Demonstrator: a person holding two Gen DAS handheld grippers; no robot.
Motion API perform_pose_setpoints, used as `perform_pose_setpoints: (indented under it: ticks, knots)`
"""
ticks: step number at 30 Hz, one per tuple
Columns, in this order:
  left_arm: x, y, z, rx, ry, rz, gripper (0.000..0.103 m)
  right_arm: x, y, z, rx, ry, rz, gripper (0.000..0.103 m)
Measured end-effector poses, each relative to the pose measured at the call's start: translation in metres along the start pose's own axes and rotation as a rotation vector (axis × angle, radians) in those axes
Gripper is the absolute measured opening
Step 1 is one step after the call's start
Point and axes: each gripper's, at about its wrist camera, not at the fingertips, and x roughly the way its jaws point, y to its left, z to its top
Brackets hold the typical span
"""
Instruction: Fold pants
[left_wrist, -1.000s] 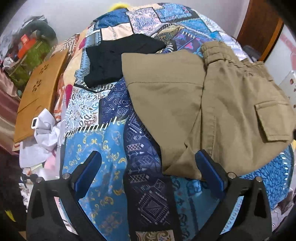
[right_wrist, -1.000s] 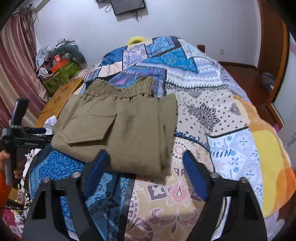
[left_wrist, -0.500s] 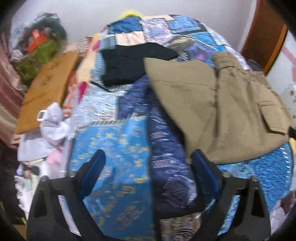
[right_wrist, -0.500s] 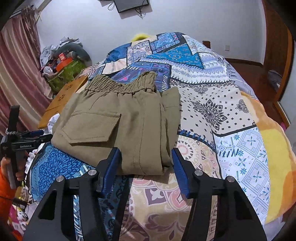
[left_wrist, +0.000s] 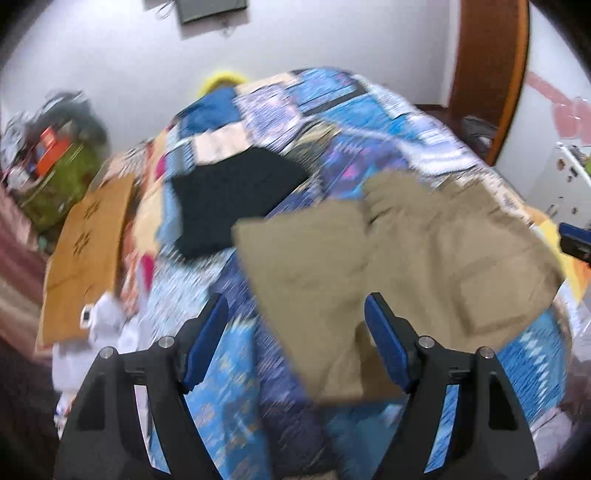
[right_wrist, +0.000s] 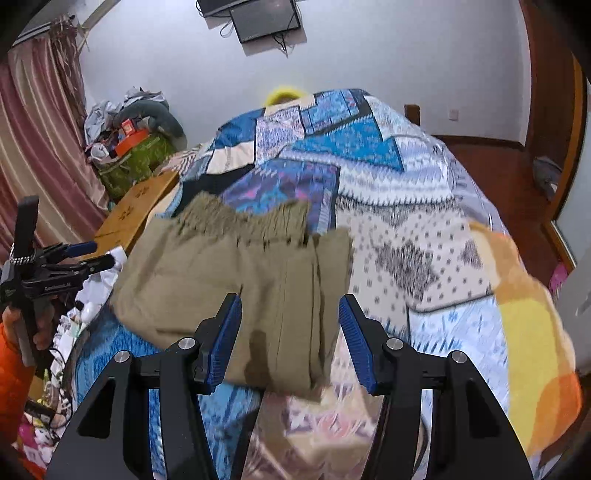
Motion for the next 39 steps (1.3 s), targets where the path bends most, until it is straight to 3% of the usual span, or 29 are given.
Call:
perform_pose_setpoints:
  ticks: [7,11,13,15,18,25,28,32,39]
  knots:
    - [0.028,-0.03,0.052,0.025,0.002,-0.107,0.077,0.029,-0.003,0.034,-0.062,0.02,0.006,0.051]
    - [0.051,-0.041,0.067,0.041,0.034,-0.135,0.078,0.061,0.0,0.046,-0.118,0.119,0.067,0.051]
    - [0.063,-0.045,0.07,0.047,0.055,-0.154,0.078,0.079,0.004,0.048,-0.157,0.161,0.067,0.045]
    - [0.074,-0.047,0.069,0.034,0.046,-0.119,0.069,0.092,0.008,0.048,-0.193,0.189,0.052,0.031]
    - [0.085,-0.047,0.062,0.015,0.066,-0.106,0.059,0.105,0.011,0.043,-0.248,0.214,0.029,0.03]
    - [0.094,-0.04,0.053,-0.036,0.064,-0.091,0.06,0.107,0.003,0.035,-0.2,0.199,0.027,0.026]
    - [0.094,-0.044,0.053,-0.009,0.052,-0.071,0.061,0.108,0.005,0.033,-0.198,0.195,0.014,0.026]
    - [0.081,-0.041,0.056,-0.007,0.05,-0.087,0.061,0.102,0.008,0.038,-0.189,0.2,-0.007,0.026]
    - [0.034,-0.021,0.057,-0.037,-0.013,-0.064,0.064,0.06,0.017,0.045,-0.19,0.097,-0.04,0.026]
